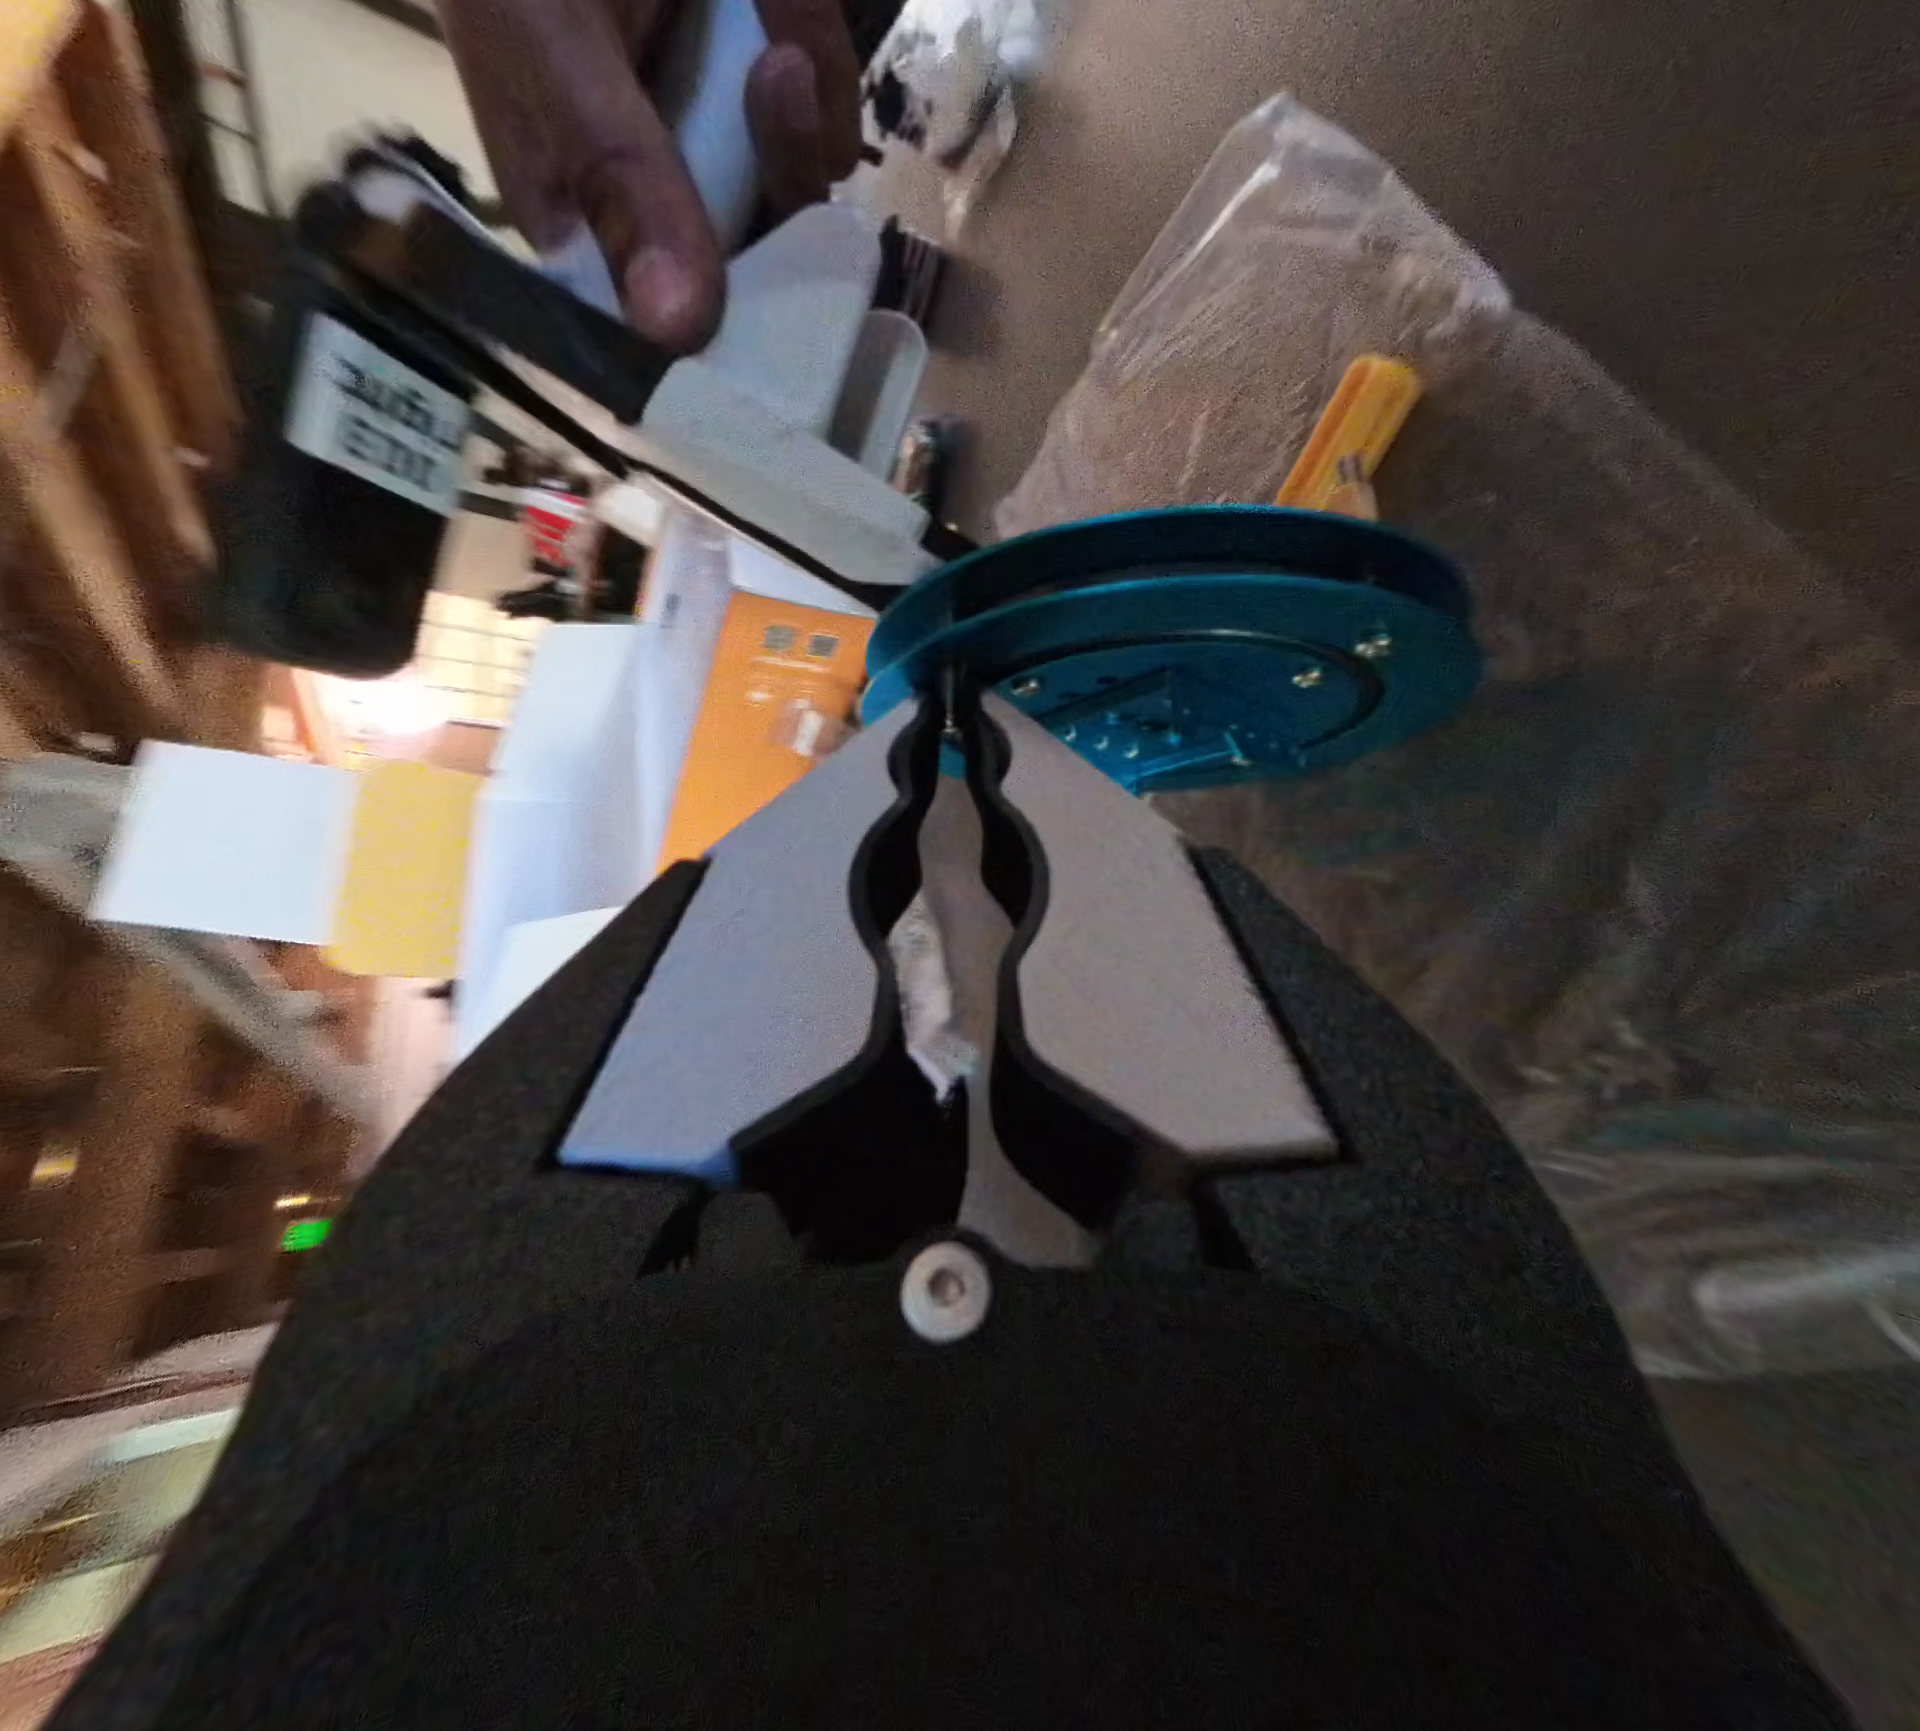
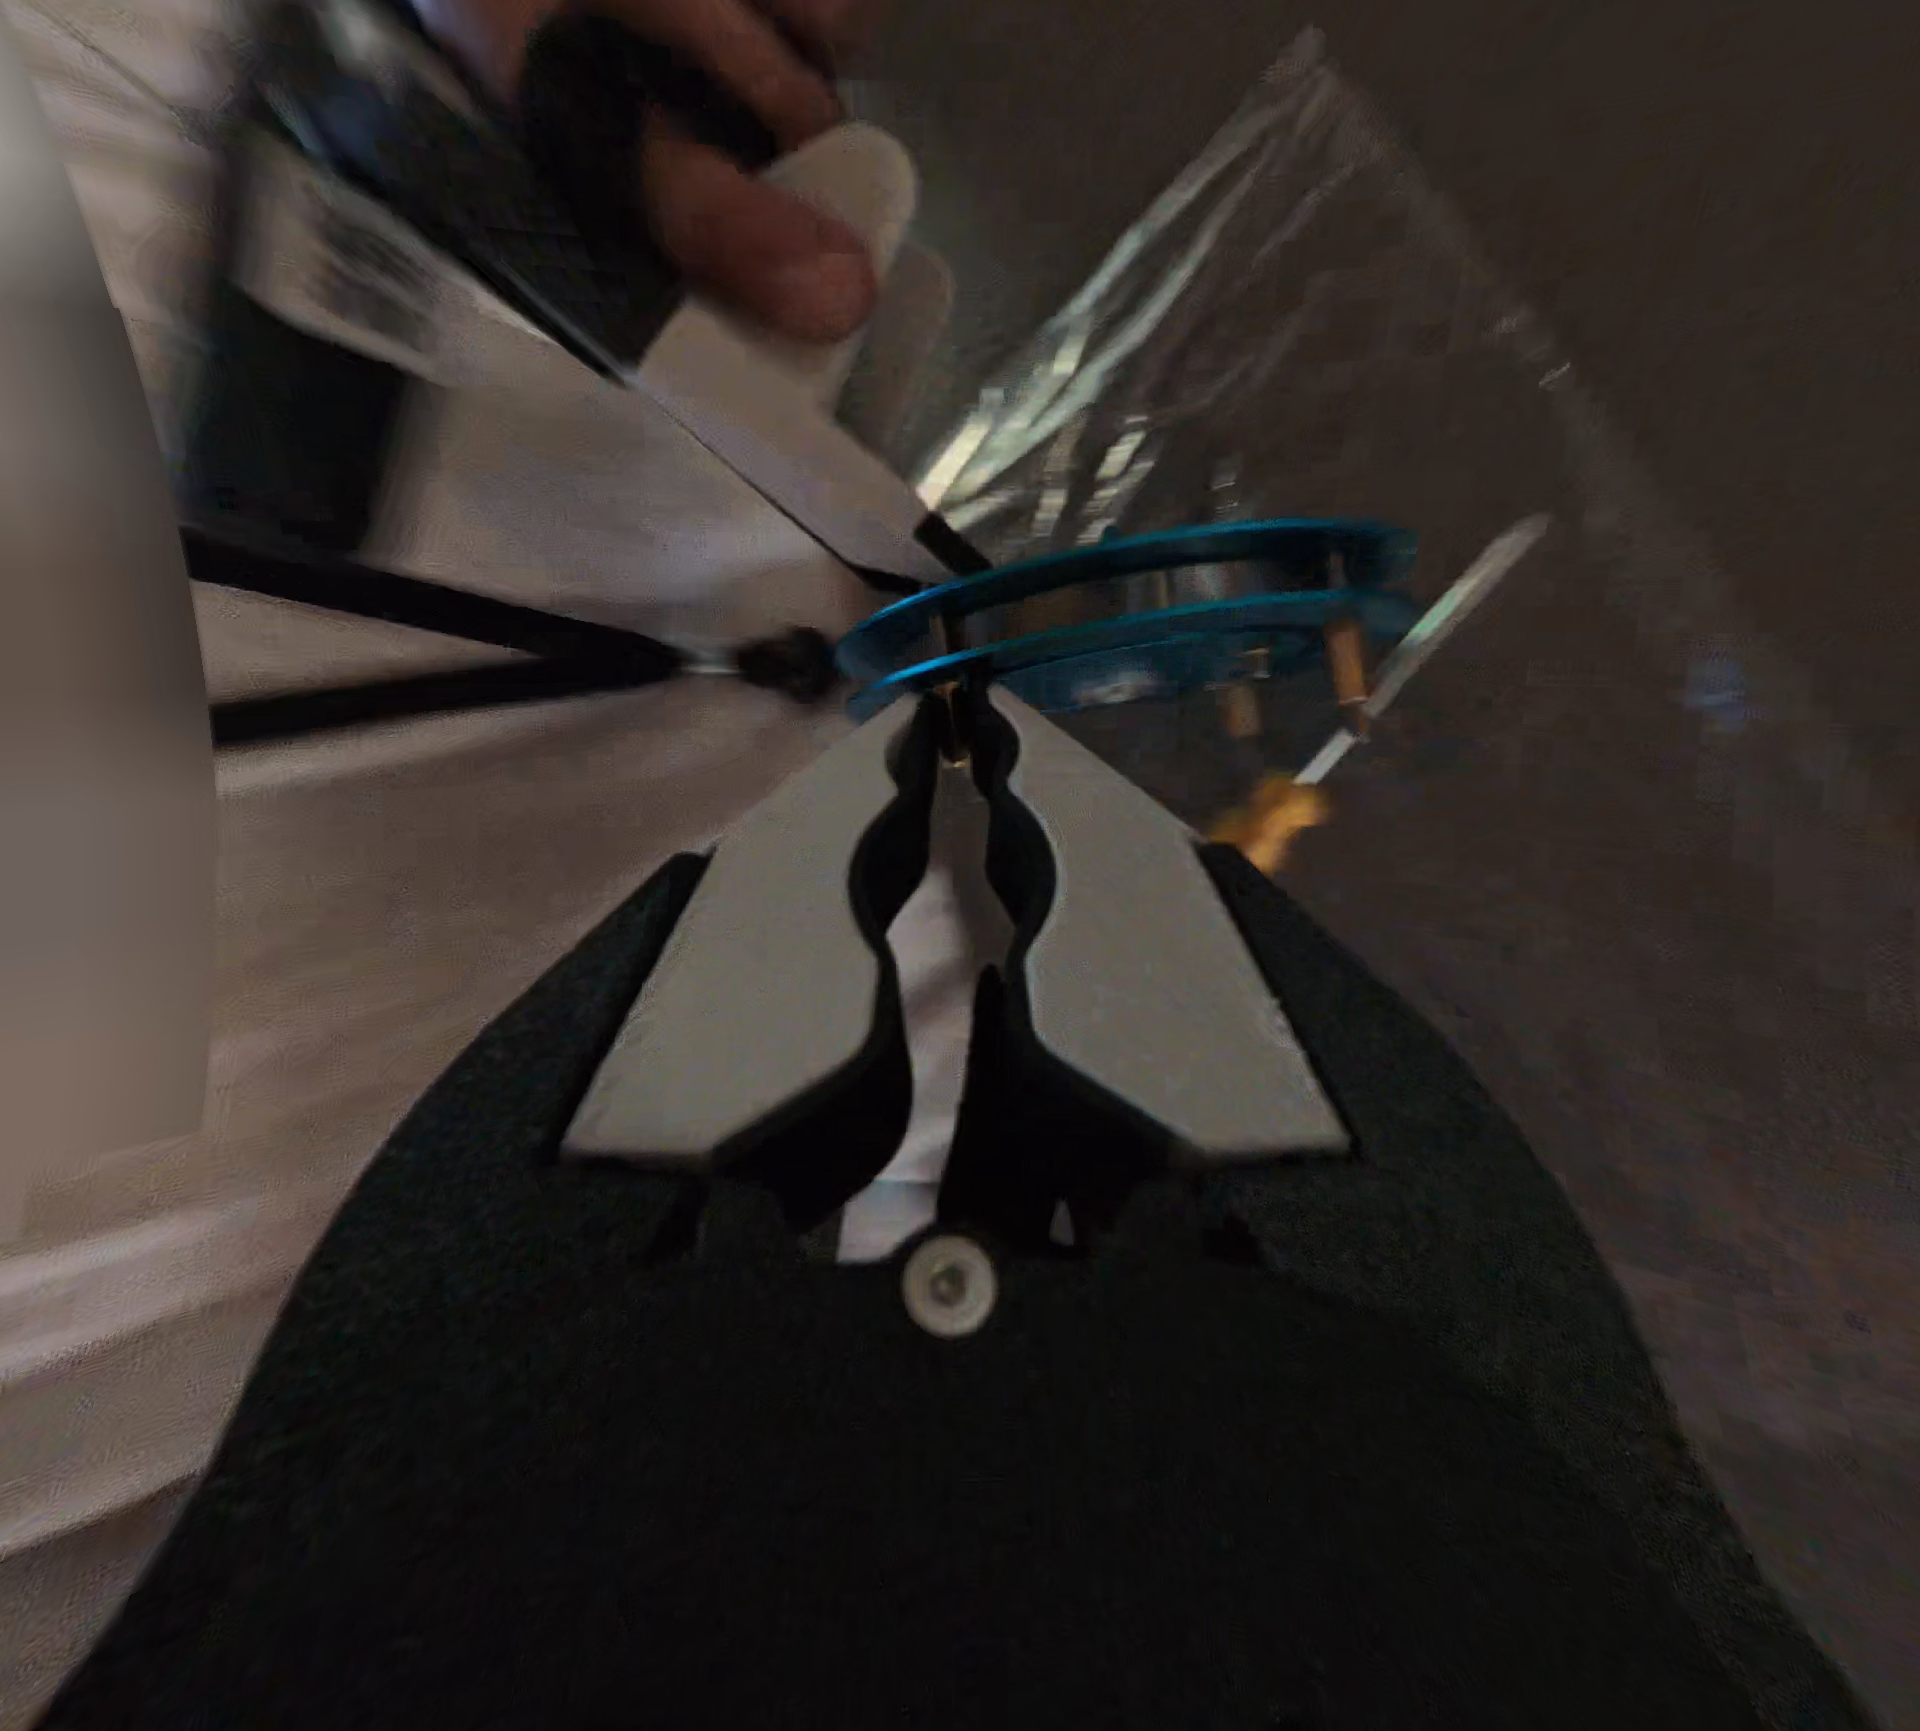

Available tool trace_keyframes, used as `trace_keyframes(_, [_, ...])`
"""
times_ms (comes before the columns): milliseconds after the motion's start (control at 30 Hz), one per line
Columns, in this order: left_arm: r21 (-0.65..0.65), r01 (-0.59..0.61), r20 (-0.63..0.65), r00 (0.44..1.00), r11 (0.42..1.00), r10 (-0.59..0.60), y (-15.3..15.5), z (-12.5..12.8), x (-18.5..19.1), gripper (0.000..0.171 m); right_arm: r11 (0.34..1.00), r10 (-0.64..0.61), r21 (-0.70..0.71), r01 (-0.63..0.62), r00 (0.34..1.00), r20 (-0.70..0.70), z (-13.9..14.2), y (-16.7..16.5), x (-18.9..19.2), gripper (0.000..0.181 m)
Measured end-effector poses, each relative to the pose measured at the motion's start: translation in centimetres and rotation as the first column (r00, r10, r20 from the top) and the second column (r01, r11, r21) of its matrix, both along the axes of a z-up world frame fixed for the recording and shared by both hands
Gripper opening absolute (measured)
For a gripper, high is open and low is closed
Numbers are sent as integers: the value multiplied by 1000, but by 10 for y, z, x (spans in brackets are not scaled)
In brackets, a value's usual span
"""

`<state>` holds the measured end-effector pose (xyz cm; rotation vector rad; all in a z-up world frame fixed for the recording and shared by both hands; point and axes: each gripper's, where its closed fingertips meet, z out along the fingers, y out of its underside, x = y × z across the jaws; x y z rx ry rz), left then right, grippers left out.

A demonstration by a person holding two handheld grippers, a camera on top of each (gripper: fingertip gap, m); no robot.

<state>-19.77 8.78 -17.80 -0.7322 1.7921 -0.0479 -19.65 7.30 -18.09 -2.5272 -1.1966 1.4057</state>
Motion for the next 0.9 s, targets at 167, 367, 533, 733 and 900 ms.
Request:
trace_keyframes(167, [-208, -58, 9, 998, 976, 61, 7, 0, 1, 3, 988, 26, 153, -14, 996, -83, 0, 5, 0, 5])
trace_keyframes(367, [-798, -73, -62, 997, 598, 40, -4, -2, -1, 4, 526, 67, 785, -328, 936, 346, -7, 11, 5, 13])
trace_keyframes(533, [-639, -50, -53, 998, 767, 21, -7, -2, -3, 4, 600, 86, 728, -333, 931, 356, -7, 8, 3, 4])
trace_keyframes(733, [209, 14, 5, 1000, 978, -16, -5, 1, 2, 2, 992, -9, -124, -1, 997, -77, -1, -9, 2, 4])
trace_keyframes(900, [-267, -56, -4, 998, 962, 57, 0, 0, 2, 3, 896, 73, 431, -111, 992, 104, -3, 5, 5, 5])
